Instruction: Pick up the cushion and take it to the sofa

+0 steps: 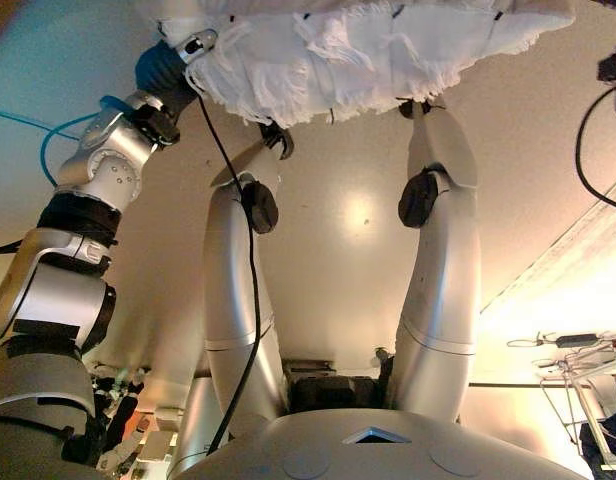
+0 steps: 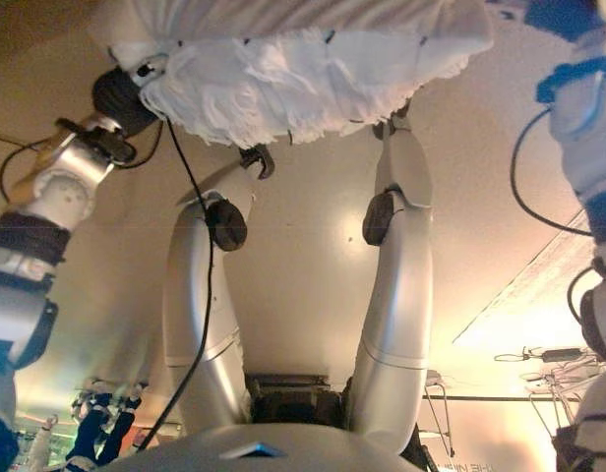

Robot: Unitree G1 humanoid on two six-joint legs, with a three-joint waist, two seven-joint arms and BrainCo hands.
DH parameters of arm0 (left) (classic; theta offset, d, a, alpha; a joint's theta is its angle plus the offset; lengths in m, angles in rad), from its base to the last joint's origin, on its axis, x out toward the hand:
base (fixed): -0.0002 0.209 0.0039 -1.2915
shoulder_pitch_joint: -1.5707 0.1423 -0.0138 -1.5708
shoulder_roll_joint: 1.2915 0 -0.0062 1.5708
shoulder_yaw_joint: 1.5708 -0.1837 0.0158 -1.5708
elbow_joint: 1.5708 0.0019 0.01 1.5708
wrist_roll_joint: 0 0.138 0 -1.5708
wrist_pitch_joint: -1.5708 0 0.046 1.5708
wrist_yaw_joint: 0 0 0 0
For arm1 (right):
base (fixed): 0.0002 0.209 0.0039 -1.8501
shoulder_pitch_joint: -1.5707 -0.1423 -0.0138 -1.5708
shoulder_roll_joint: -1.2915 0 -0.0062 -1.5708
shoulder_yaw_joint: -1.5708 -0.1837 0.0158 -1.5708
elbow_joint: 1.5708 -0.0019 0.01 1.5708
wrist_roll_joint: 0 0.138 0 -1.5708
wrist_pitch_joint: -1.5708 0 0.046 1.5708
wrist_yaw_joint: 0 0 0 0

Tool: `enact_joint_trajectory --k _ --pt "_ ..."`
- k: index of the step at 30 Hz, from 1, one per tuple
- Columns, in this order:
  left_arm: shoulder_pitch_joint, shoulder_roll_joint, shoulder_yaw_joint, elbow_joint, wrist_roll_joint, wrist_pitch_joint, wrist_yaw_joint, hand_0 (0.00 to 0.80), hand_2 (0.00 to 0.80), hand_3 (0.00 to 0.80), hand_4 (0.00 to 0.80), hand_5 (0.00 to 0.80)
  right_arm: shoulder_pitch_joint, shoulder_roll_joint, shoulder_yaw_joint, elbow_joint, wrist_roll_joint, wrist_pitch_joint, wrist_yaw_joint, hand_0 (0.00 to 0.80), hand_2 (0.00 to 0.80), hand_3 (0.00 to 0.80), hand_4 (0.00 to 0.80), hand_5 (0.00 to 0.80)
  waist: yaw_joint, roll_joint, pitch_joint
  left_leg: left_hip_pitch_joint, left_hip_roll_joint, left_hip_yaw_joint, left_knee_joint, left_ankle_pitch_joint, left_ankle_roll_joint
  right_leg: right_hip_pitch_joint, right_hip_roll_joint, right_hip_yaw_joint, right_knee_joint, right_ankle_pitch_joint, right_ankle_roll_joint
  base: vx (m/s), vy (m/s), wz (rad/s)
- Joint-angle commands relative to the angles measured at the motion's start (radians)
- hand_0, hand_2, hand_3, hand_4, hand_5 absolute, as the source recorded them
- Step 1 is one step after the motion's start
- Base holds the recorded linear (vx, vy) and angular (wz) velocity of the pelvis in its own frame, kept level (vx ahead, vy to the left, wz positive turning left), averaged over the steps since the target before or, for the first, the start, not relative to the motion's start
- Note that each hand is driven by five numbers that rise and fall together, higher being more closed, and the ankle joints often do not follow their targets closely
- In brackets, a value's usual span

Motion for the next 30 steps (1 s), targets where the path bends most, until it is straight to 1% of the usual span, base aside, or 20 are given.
enact_joint_trajectory --k 1,3,6,9,11,13,15,16,18,21,23,24,25,28,30 --pt "0.128 -0.017 0.08 -0.088 0.021 0.008 -0.044 0.8 0.8 0.8 0.8 0.8 0.088 -0.118 -0.06 -0.041 0.043 0.068 -0.067 0.0 0.0 0.0 0.0 0.0 -0.048 0.047 -0.008 -0.003 0.053 -0.107 -0.179 0.105 -0.111 0.049 -0.037 0.003 0.1 -0.142 0.071 0.026 -0.016 -0.11" --pt "0.141 -0.016 0.095 -0.095 0.032 0.007 -0.05 0.8 0.8 0.8 0.8 0.8 0.146 -0.125 -0.11 -0.043 0.051 0.071 -0.081 0.0 0.0 0.0 0.0 0.0 -0.053 0.043 -0.008 -0.003 0.055 -0.106 -0.177 0.1 -0.111 0.049 -0.036 0.005 0.097 -0.143 0.072 0.024 -0.022 -0.12" --pt "0.149 -0.013 0.103 -0.103 0.039 0.009 -0.045 0.8 0.8 0.8 0.8 0.8 0.232 -0.127 -0.174 -0.05 -0.003 0.053 -0.006 0.0 0.0 0.0 0.0 0.0 -0.061 0.034 -0.008 -0.003 0.057 -0.103 -0.178 0.099 -0.111 0.049 -0.032 0.003 0.094 -0.143 0.071 0.019 -0.022 -0.07" --pt "0.148 -0.009 0.11 -0.116 0.04 0.02 -0.041 0.8 0.8 0.8 0.8 0.8 0.3 -0.119 -0.194 -0.075 0.029 0.036 0.048 0.0 0.0 0.0 0.0 0.0 -0.064 0.027 -0.008 -0.003 0.06 -0.1 -0.177 0.101 -0.109 0.049 -0.03 0.001 0.093 -0.143 0.068 0.012 -0.023 -0.08" --pt "0.136 -0.001 0.1 -0.111 0.033 0.026 -0.046 0.8 0.8 0.8 0.8 0.8 0.323 -0.113 -0.194 -0.079 0.065 0.001 0.061 0.0 0.0 0.0 0.0 0.0 -0.066 0.026 -0.008 -0.003 0.06 -0.1 -0.175 0.1 -0.11 0.049 -0.029 0.002 0.092 -0.141 0.068 0.012 -0.019 -0.08" --pt "0.125 -0.001 0.086 -0.096 0.028 0.02 -0.054 0.8 0.8 0.8 0.8 0.8 0.328 -0.104 -0.187 -0.078 0.045 -0.057 0.07 0.0 0.0 0.0 0.0 0.0 -0.067 0.031 -0.008 -0.003 0.059 -0.1 -0.174 0.098 -0.112 0.049 -0.026 0.002 0.088 -0.14 0.068 0.005 -0.002 -0.02" --pt "0.113 -0.006 0.077 -0.085 0.022 0.018 -0.054 0.8 0.8 0.8 0.8 0.8 0.307 -0.092 -0.163 -0.078 0.025 -0.101 0.067 0.0 0.0 0.0 0.0 0.0 -0.066 0.039 -0.008 -0.003 0.057 -0.101 -0.172 0.097 -0.115 0.049 -0.024 0.004 0.086 -0.142 0.068 0.0 0.0 0.0" --pt "0.105 -0.011 0.073 -0.074 0.019 0.016 -0.057 0.8 0.8 0.8 0.8 0.8 0.284 -0.086 -0.145 -0.084 -0.001 -0.139 0.07 0.0 0.0 0.0 0.0 0.0 -0.064 0.044 -0.008 -0.003 0.057 -0.102 -0.171 0.096 -0.116 0.049 -0.023 0.005 0.084 -0.144 0.068 0.005 0.038 -0.01" --pt "0.082 -0.019 0.067 -0.058 0.011 0.018 -0.06 0.8 0.8 0.8 0.8 0.8 0.211 -0.073 -0.093 -0.097 -0.023 -0.162 0.072 0.0 0.0 0.0 0.0 0.0 -0.06 0.058 -0.008 -0.003 0.059 -0.101 -0.172 0.096 -0.119 0.049 -0.023 0.008 0.083 -0.149 0.069 0.001 0.064 0.0" --pt "0.053 -0.042 0.053 -0.042 0.004 0.014 -0.066 0.8 0.8 0.8 0.8 0.8 0.04 -0.047 0.02 -0.087 -0.046 -0.185 0.114 0.0 0.0 0.0 0.0 0.0 -0.046 0.089 -0.008 -0.003 0.06 -0.1 -0.173 0.092 -0.126 0.049 -0.028 0.011 0.077 -0.156 0.072 -0.001 0.076 0.01" --pt "0.037 -0.058 0.042 -0.035 -0.006 0.005 -0.067 0.8 0.8 0.8 0.8 0.8 -0.061 -0.028 0.095 -0.077 -0.06 -0.226 0.149 0.0 0.0 0.0 0.0 0.0 -0.038 0.11 -0.008 -0.003 0.061 -0.098 -0.183 0.098 -0.13 0.049 -0.034 0.012 0.072 -0.159 0.072 -0.016 0.079 0.01" --pt "0.027 -0.064 0.041 -0.034 -0.013 -0.001 -0.067 0.8 0.8 0.8 0.8 0.8 -0.1 -0.02 0.123 -0.073 -0.053 -0.237 0.152 0.0 0.0 0.0 0.0 0.0 -0.035 0.12 -0.008 -0.004 0.063 -0.088 -0.213 0.124 -0.121 0.049 -0.037 0.0 0.04 -0.133 0.061 -0.032 0.076 0.02" --pt "0.02 -0.072 0.039 -0.033 -0.016 -0.001 -0.067 0.8 0.8 0.8 0.8 0.8 -0.133 -0.007 0.148 -0.069 -0.047 -0.259 0.16 0.0 0.0 0.0 0.0 0.0 -0.03 0.13 -0.008 -0.004 0.062 -0.088 -0.212 0.123 -0.122 0.049 -0.04 0.0 0.042 -0.136 0.06 -0.034 0.065 0.06" --pt "0.01 -0.083 0.032 -0.034 -0.031 0.003 -0.062 0.8 0.8 0.8 0.8 0.8 -0.187 0.019 0.188 -0.084 -0.028 -0.301 0.166 0.0 0.0 0.0 0.0 0.0 -0.025 0.147 -0.008 -0.004 0.066 -0.087 -0.21 0.125 -0.127 0.049 -0.048 0.0 0.048 -0.141 0.06 0.013 0.056 0.12" --pt "0.016 -0.103 0.032 -0.038 -0.028 -0.001 -0.06 0.8 0.8 0.8 0.8 0.8 -0.202 0.045 0.2 -0.108 -0.052 -0.333 0.175 0.0 0.0 0.0 0.0 0.0 -0.022 0.156 -0.008 -0.004 0.067 -0.085 -0.209 0.127 -0.129 0.049 -0.052 0.0 0.053 -0.143 0.059 0.014 0.067 0.1"
